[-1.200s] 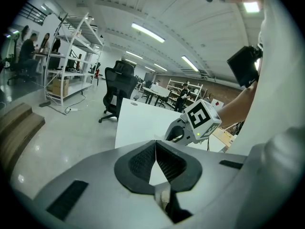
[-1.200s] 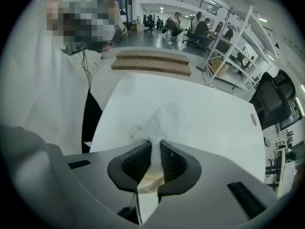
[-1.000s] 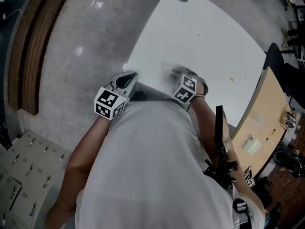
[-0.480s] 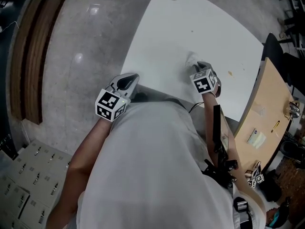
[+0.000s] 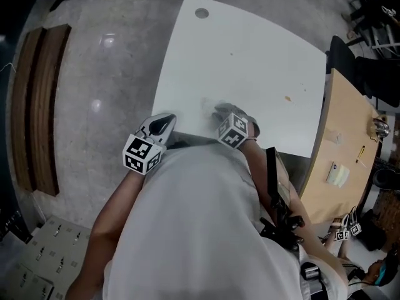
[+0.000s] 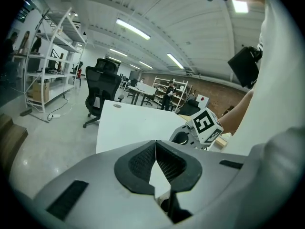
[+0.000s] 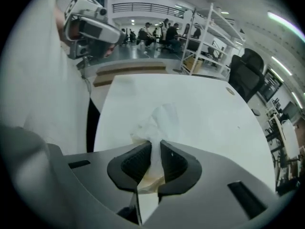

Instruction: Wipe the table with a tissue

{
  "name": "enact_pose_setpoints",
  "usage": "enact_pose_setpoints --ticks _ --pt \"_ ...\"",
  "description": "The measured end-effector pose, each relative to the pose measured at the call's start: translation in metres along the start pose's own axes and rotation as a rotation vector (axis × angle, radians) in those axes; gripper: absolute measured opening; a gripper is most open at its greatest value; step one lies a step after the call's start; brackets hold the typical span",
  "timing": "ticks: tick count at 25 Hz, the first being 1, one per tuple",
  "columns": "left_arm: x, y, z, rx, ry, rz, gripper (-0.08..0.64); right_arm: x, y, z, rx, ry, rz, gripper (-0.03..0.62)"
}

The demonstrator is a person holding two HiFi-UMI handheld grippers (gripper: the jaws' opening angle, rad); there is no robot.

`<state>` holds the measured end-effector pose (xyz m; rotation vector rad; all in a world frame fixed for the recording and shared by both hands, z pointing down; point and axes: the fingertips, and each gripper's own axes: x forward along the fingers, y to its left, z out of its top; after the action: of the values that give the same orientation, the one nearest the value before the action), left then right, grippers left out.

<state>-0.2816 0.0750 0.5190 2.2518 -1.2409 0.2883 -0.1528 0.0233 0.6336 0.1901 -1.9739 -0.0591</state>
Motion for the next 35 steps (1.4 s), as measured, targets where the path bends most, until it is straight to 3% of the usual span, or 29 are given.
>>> enact_pose_setpoints --ticks 4,11,14,18,24,31,35 --pt "0.013 -0.003 0.011 0.027 -0.005 -0.030 0.008 -0.008 0.018 -0.010 -0.009 -0.013 0.085 0.055" --pt "0.041 -0.021 0.024 0.033 0.003 -0.057 0.008 -0.026 -0.009 -0.062 0.042 0.042 0.059 0.055" --pt "0.052 -0.033 0.026 0.025 0.009 -0.054 0.008 -0.036 -0.040 -0.082 0.101 0.064 0.003 0.055" --pt "0.066 -0.044 0.028 0.017 0.019 -0.031 0.008 -0.050 -0.099 -0.085 0.288 -0.029 -0.058 0.055" --pt "0.068 -0.045 0.029 -0.021 0.014 0.037 0.008 -0.038 -0.156 -0.080 0.343 -0.062 -0.060 0.055" --pt "0.062 -0.045 0.017 -0.104 -0.005 0.121 0.008 -0.013 -0.205 -0.067 0.304 -0.007 -0.050 0.055" --pt "0.039 -0.032 -0.004 -0.168 -0.005 0.164 0.008 0.008 -0.231 -0.036 0.209 0.019 -0.077 0.055"
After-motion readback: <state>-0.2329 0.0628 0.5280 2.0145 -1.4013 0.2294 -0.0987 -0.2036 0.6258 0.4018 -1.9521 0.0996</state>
